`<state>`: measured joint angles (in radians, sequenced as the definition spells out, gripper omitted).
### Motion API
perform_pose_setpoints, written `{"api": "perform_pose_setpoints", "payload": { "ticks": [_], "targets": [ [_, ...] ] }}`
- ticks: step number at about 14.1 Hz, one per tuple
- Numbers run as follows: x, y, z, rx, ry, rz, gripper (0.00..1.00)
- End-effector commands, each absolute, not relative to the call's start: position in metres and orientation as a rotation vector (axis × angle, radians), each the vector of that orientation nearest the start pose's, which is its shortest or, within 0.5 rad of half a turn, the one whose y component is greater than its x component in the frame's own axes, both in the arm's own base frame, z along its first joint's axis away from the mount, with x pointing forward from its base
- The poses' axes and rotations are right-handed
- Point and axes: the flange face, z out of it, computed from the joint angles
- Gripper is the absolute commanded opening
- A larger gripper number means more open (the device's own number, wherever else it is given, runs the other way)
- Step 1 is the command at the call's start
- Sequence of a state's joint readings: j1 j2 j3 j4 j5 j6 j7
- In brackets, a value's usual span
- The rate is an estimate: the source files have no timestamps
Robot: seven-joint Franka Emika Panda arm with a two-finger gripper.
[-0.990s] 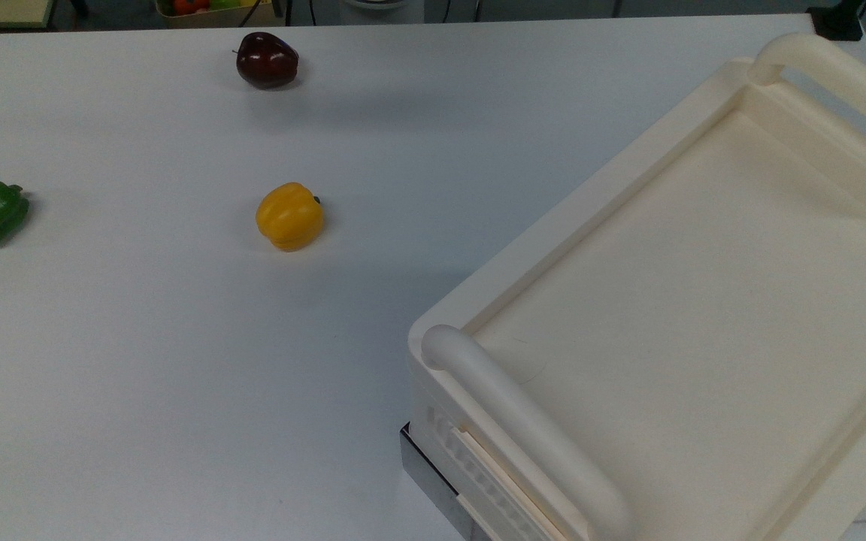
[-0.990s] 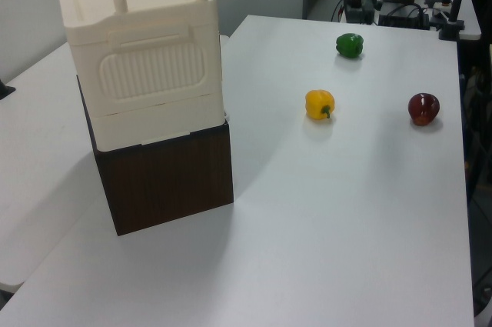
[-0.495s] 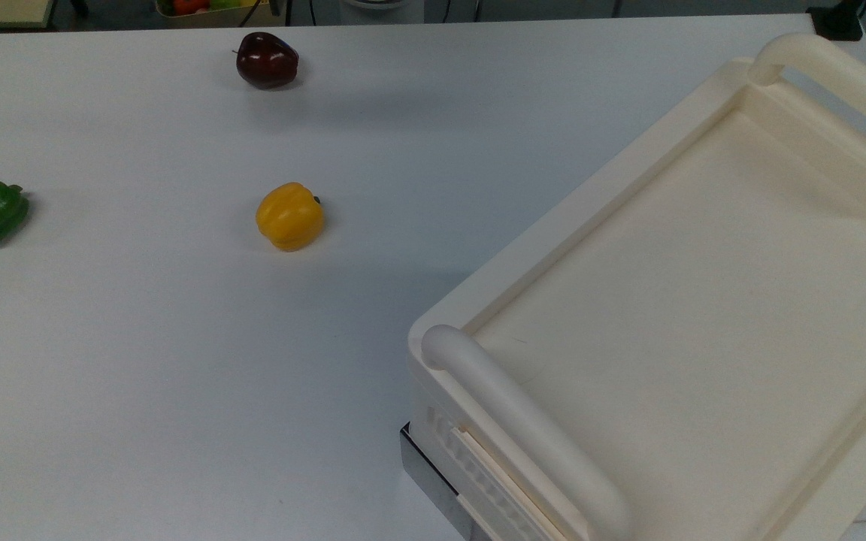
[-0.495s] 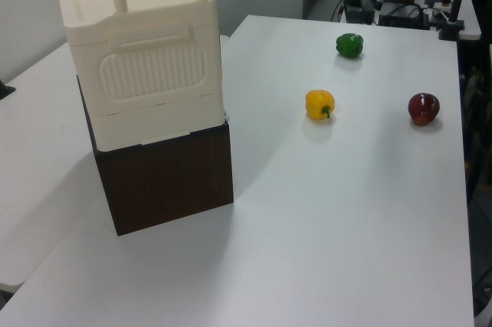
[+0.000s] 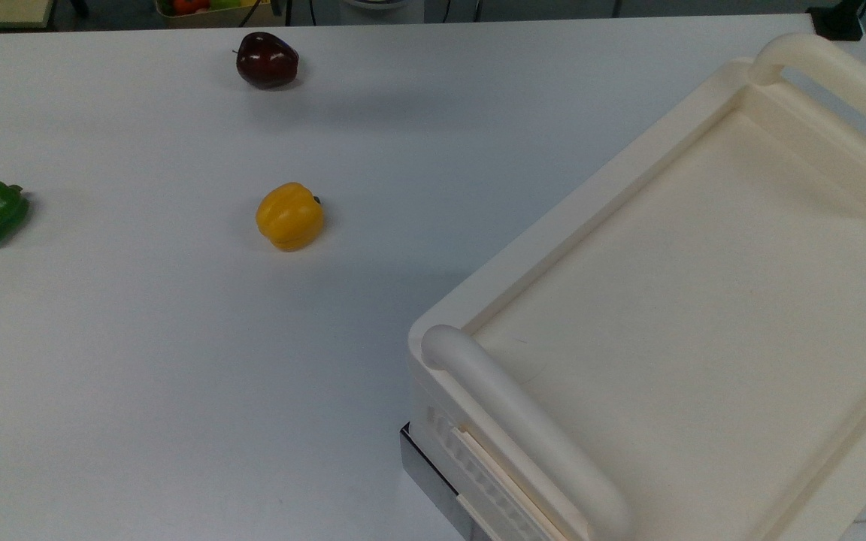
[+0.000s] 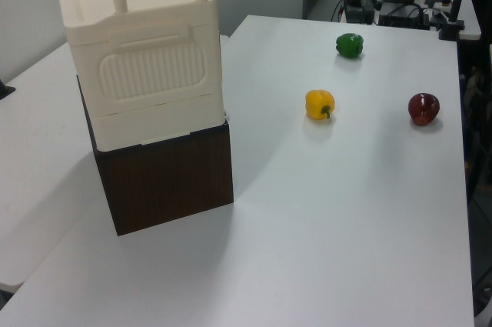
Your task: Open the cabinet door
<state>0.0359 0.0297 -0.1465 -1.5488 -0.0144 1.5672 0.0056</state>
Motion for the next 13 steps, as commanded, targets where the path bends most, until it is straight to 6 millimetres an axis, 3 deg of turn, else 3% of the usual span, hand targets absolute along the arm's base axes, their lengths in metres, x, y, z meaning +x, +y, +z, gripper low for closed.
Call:
{"api": "perform_pose_setpoints", "payload": {
  "ticks": [1, 4, 6, 10, 12, 13],
  "targets": [
    [0.558, -0.061, 0.620, -3.090, 0.088, 0.009, 1.00],
    [0.564, -0.074, 0.626, -3.015, 0.058, -0.113, 1.00],
    [0.567, -0.071, 0.627, -3.016, 0.047, -0.147, 1.00],
    [0.579, -0.053, 0.619, -3.016, -0.152, -0.182, 1.00],
    [0.583, -0.017, 0.636, -2.986, -0.315, -0.242, 1.00],
    [0.583, -0.014, 0.641, -2.975, -0.331, -0.260, 1.00]
  ]
}}
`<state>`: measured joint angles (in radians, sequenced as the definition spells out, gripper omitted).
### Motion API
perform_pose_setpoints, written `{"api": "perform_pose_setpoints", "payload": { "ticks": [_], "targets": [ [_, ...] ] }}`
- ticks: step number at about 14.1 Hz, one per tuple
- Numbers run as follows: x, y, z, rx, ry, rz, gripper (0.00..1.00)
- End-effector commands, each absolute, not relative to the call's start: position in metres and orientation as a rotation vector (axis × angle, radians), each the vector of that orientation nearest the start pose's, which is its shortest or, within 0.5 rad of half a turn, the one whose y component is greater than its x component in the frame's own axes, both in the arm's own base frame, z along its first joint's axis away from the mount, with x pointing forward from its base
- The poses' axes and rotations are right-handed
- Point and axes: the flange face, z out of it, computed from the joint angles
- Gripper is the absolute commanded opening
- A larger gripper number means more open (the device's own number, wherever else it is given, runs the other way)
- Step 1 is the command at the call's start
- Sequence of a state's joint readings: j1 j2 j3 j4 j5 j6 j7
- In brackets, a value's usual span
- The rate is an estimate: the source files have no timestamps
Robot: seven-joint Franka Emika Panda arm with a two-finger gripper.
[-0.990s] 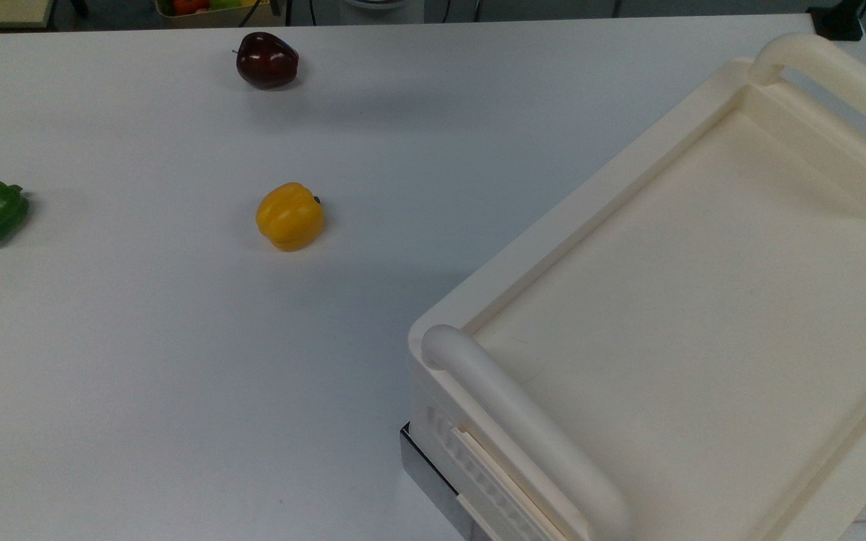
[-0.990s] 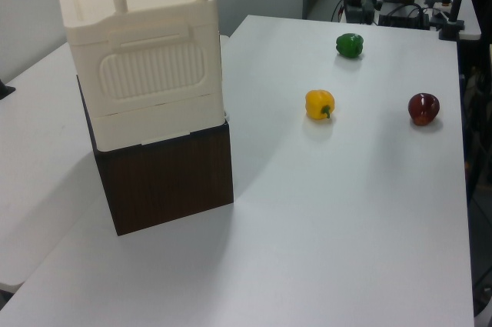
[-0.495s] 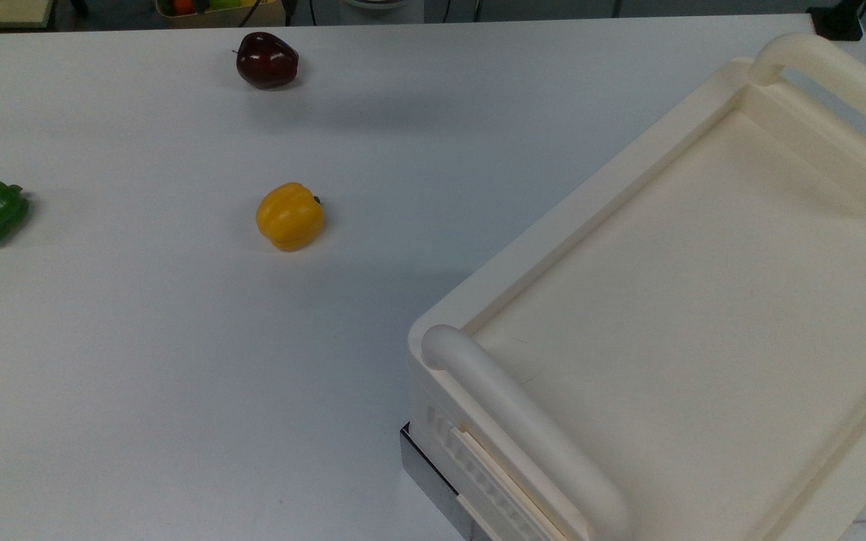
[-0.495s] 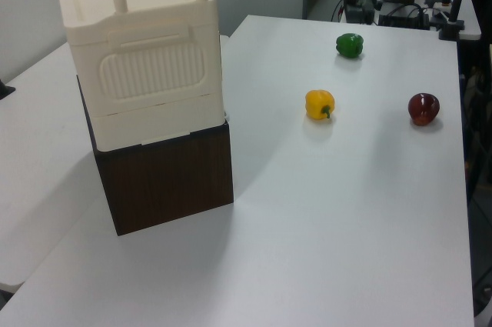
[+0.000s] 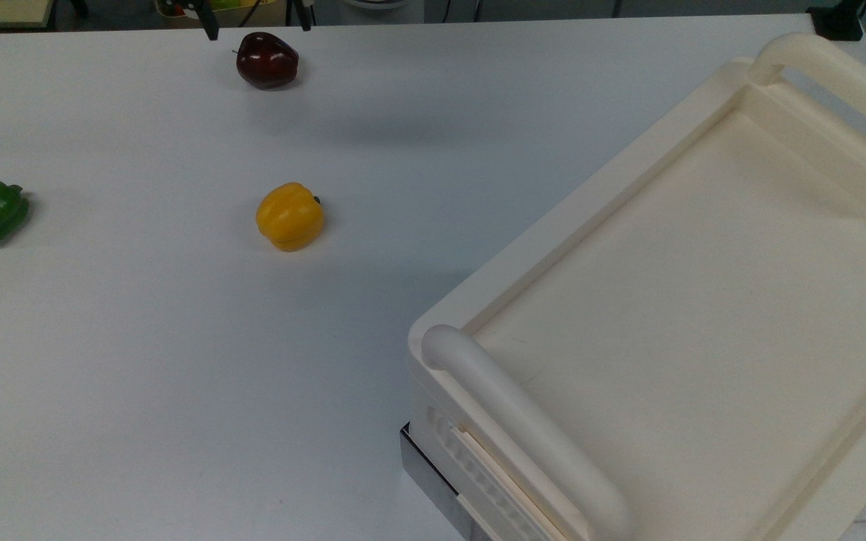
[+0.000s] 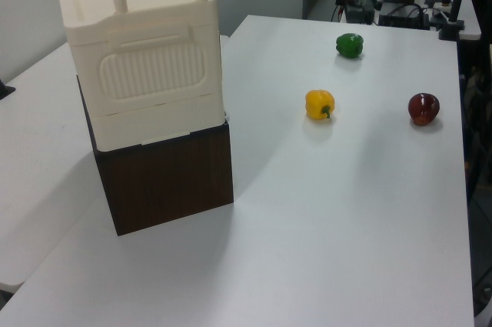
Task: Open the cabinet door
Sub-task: 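Raise the gripper and move it to the cream cabinet door's edge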
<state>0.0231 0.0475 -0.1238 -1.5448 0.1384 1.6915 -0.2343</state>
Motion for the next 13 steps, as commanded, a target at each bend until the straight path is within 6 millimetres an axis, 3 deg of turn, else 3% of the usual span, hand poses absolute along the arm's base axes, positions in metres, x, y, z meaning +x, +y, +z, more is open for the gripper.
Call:
{"api": "perform_pose_setpoints", "payload": {
  "ticks": [1, 5, 8, 10, 13],
  "targets": [
    [0.584, -0.008, 0.646, -2.958, -0.393, -0.290, 1.00],
    [0.594, 0.026, 0.660, -2.874, -0.482, -0.461, 1.00],
    [0.615, 0.053, 0.647, -2.800, -0.494, -0.561, 1.00],
    [0.627, 0.082, 0.640, -2.781, -0.544, -0.640, 1.00],
    [0.630, 0.102, 0.637, -2.765, -0.579, -0.671, 1.00]
  ]
}}
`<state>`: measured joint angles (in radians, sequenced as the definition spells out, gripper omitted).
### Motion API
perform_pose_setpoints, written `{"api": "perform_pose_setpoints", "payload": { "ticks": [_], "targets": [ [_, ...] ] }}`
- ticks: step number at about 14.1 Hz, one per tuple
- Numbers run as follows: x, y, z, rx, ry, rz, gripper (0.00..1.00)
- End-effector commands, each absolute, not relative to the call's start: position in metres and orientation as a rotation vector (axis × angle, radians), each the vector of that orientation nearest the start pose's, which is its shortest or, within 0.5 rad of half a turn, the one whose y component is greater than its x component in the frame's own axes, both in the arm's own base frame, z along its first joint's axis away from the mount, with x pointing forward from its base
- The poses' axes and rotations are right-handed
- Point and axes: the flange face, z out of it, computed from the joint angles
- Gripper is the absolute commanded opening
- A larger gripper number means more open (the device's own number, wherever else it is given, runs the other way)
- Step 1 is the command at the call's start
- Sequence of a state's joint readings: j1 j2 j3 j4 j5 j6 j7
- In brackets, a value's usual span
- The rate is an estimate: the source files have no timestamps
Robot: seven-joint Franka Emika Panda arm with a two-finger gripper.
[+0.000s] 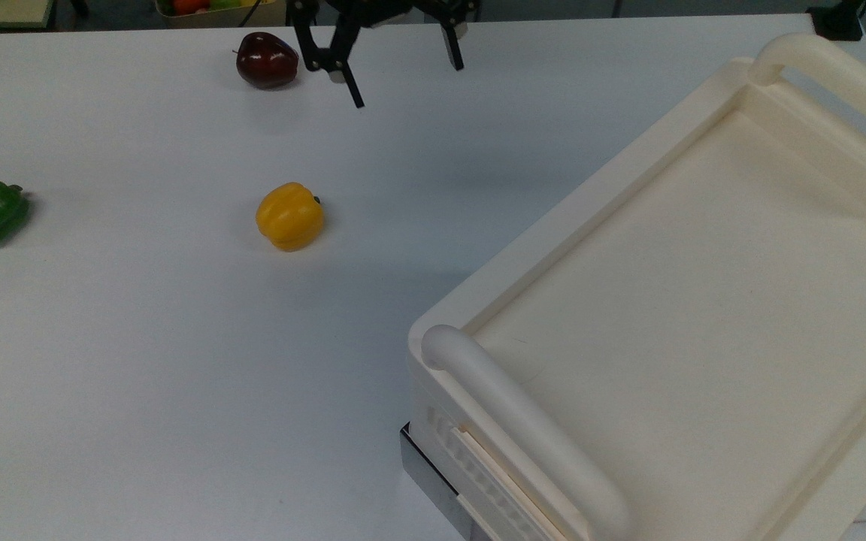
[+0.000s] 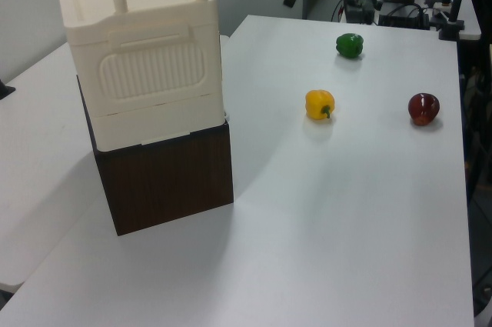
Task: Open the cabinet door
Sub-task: 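Raise the gripper and move it to the cream cabinet door's edge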
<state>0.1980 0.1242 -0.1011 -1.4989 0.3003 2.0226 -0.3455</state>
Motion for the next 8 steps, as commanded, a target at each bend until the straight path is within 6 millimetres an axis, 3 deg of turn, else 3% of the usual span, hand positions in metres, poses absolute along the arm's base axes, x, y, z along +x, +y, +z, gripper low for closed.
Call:
{"api": "perform_pose_setpoints", "payload": {
  "ticks": [1, 5, 8],
  "targets": [
    [0.632, 0.115, 0.633, -2.759, -0.602, -0.675, 1.00],
    [0.630, 0.161, 0.637, -2.717, -0.679, -0.774, 1.00],
    [0.626, 0.198, 0.628, -2.708, -0.740, -0.774, 1.00]
  ]
}}
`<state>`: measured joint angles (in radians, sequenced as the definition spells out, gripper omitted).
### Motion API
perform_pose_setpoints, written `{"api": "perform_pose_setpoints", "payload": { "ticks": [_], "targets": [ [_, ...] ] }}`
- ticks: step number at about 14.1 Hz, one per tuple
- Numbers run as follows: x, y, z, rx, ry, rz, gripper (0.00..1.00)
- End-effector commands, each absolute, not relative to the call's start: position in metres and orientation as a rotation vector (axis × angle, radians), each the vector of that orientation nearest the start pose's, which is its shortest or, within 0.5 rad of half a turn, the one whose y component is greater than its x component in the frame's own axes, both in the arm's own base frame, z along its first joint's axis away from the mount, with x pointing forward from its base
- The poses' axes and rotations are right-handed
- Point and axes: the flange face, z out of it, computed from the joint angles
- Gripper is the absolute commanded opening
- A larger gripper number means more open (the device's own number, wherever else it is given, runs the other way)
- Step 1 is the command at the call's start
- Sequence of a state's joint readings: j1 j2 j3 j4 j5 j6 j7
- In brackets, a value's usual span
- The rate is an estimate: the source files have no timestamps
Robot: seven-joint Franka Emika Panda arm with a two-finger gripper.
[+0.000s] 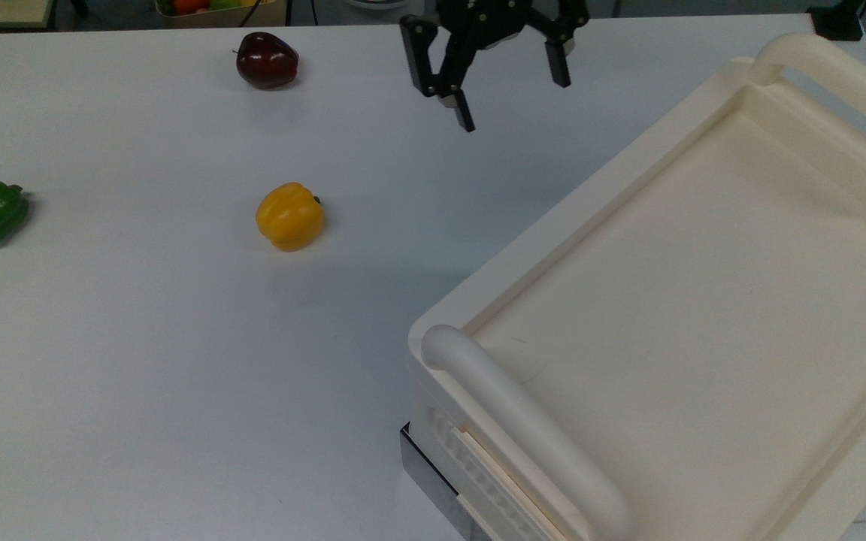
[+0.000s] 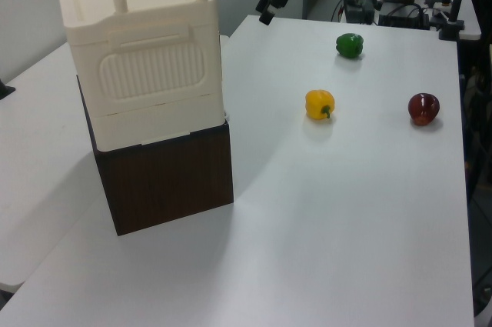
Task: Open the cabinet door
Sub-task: 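Raise the gripper and move it to the cream cabinet door's edge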
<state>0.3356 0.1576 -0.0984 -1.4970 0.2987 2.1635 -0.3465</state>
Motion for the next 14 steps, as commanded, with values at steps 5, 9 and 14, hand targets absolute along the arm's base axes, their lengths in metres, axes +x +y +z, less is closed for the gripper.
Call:
{"api": "perform_pose_setpoints", "payload": {
  "ticks": [5, 9, 14],
  "targets": [
    [0.625, 0.243, 0.624, -2.657, -0.799, -0.883, 0.92],
    [0.627, 0.265, 0.609, -2.659, -0.852, -0.913, 0.78],
    [0.637, 0.277, 0.596, -2.663, -0.788, -0.997, 0.62]
  ]
}}
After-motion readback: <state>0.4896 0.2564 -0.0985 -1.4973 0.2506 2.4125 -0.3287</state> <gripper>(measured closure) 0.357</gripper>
